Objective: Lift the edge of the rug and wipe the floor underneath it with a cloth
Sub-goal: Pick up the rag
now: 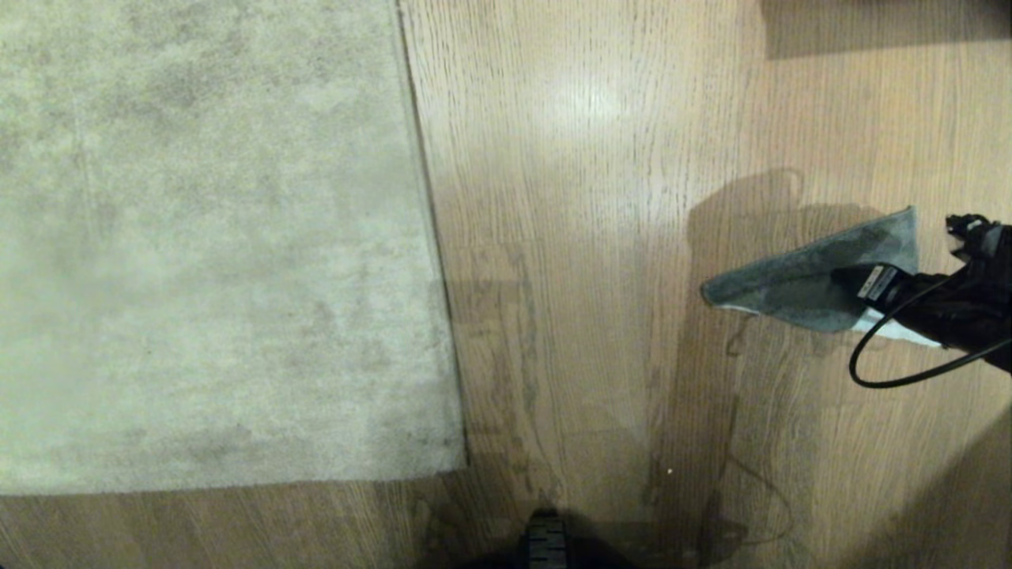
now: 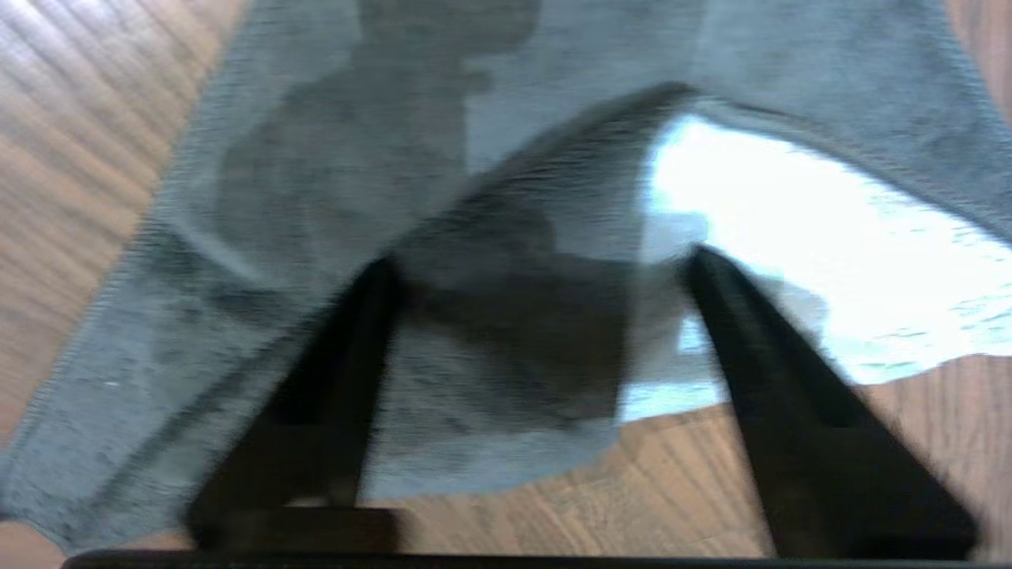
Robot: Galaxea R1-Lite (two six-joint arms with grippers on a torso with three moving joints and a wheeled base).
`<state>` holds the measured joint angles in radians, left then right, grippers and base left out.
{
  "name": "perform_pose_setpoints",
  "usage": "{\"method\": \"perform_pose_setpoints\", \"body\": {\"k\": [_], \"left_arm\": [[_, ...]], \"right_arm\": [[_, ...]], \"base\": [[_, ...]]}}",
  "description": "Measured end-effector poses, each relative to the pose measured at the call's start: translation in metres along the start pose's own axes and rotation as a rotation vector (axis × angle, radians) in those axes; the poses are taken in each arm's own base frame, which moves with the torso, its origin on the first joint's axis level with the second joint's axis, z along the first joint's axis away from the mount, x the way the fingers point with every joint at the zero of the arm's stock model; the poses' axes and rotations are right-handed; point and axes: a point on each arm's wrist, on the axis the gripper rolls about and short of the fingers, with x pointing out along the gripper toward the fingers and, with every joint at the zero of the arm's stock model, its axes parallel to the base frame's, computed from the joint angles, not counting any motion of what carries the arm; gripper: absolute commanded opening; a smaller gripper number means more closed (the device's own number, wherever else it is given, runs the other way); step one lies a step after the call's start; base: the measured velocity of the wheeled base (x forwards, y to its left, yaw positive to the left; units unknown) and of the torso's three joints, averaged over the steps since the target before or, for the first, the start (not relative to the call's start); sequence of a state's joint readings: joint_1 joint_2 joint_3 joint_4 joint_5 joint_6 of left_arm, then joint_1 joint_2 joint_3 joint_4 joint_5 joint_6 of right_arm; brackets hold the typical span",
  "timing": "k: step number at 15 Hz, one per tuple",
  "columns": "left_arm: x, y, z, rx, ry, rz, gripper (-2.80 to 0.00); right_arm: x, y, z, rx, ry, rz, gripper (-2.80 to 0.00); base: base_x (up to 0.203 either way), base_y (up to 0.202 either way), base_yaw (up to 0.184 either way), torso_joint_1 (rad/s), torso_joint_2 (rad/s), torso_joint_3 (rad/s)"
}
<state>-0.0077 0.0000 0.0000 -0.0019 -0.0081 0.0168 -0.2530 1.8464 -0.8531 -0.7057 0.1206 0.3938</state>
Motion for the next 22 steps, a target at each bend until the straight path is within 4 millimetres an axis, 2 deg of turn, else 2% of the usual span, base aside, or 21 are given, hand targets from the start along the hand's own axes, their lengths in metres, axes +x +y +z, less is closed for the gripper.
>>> {"method": "perform_pose_setpoints", "body": {"k": [6, 12, 16, 22], "left_arm": [[0.0, 0.0, 0.0, 0.0, 0.0, 0.0, -2.8], [0.0, 0.0, 0.0, 0.0, 0.0, 0.0, -2.8], [0.0, 0.0, 0.0, 0.0, 0.0, 0.0, -2.8], [0.0, 0.0, 0.0, 0.0, 0.0, 0.0, -2.8]], "right_arm": [[0.001, 0.001, 0.002, -0.007, -0.04, 0.017, -2.8], [-0.012, 0.006, 0.009, -0.012, -0.069, 0.028, -2.8], [-0.031, 0.013, 0.02, -0.018, -0.112, 0.048, -2.8], [-0.075, 0.023, 0.038, -0.062, -0.213, 0.075, -2.8]], "base": [[0.0, 0.0, 0.0, 0.0, 0.0, 0.0], [0.0, 0.0, 0.0, 0.0, 0.0, 0.0], [0.0, 0.0, 0.0, 0.0, 0.0, 0.0], [0.0, 0.0, 0.0, 0.0, 0.0, 0.0]]}}
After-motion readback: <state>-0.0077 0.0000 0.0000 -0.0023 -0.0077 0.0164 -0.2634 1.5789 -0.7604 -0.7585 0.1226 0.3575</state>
